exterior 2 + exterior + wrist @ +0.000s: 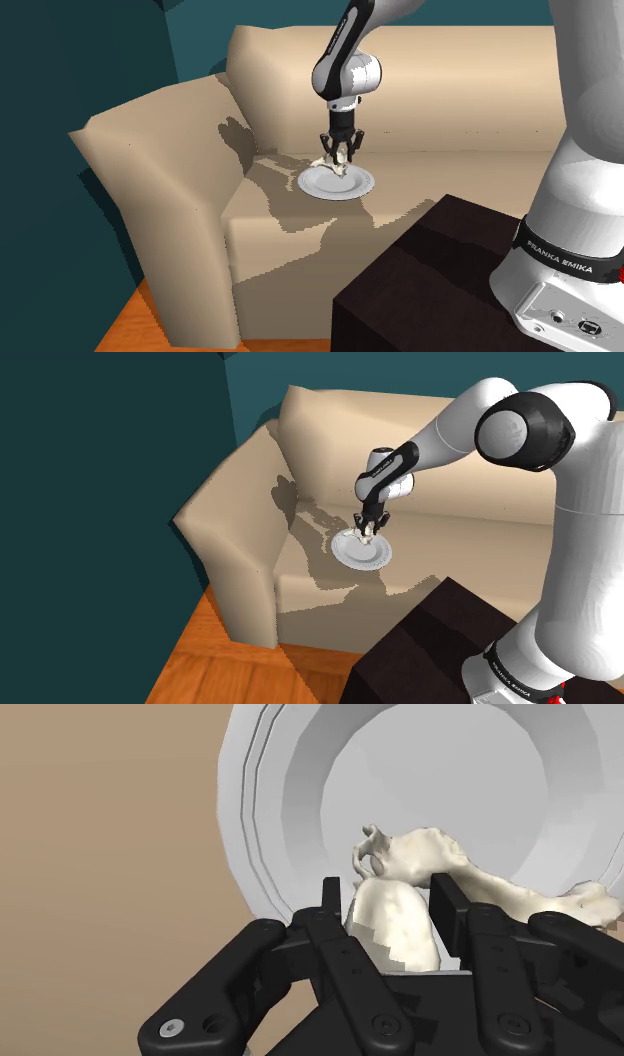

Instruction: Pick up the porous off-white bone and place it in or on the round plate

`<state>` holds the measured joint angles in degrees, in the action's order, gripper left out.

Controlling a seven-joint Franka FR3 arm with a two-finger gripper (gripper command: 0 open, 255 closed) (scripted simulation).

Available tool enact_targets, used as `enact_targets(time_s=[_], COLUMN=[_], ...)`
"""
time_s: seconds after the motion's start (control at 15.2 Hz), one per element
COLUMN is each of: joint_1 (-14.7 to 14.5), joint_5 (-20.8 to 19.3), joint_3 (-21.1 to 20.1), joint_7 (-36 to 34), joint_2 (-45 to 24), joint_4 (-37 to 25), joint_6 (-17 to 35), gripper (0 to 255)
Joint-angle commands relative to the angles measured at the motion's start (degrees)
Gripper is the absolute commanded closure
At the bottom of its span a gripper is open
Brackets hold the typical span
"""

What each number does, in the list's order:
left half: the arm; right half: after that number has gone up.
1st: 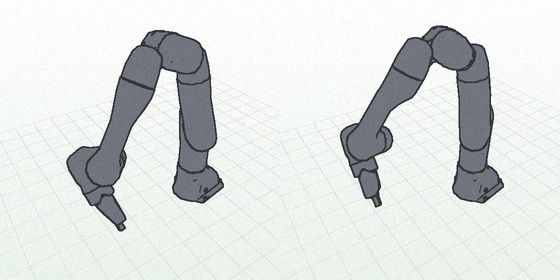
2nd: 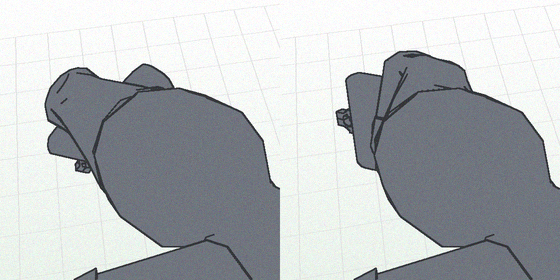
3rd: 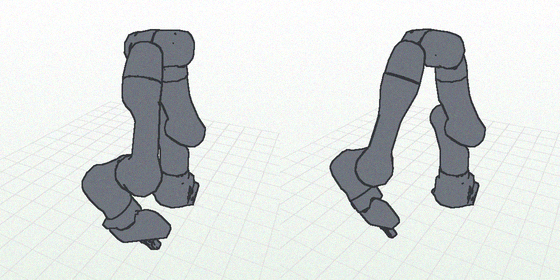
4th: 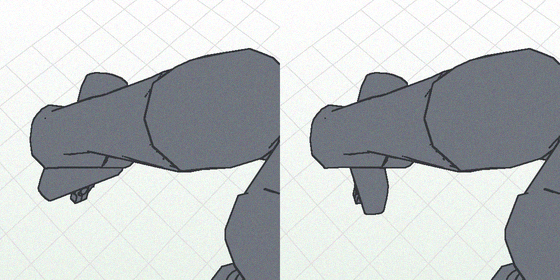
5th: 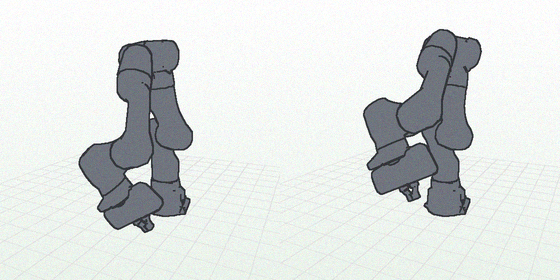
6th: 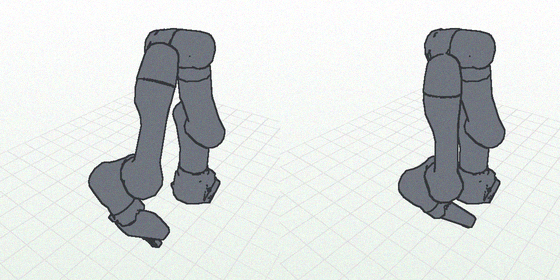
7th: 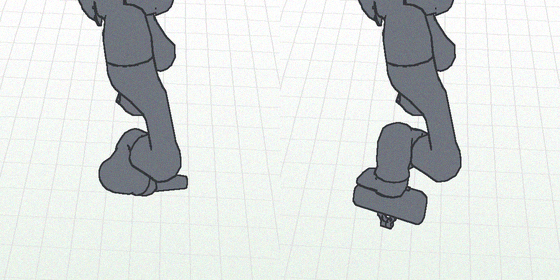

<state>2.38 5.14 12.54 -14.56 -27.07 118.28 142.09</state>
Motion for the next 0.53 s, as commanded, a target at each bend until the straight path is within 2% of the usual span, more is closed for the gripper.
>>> enact_targets(time_s=[0.0,0.26,0.33,0.46], joint_1=[-0.01,-0.02,0.00,0.00], joint_5=[0.07,0.08,0.11,0.13], joint_3=[-0.15,-0.14,-0.16,-0.18], joint_7=[0.08,0.08,0.12,0.10], joint_2=[-0.41,-0.41,-0.46,-0.61], joint_4=[0.38,0.38,0.49,0.20], joint_6=[-0.07,-0.07,0.09,-0.07], gripper=[255,255,0,0])
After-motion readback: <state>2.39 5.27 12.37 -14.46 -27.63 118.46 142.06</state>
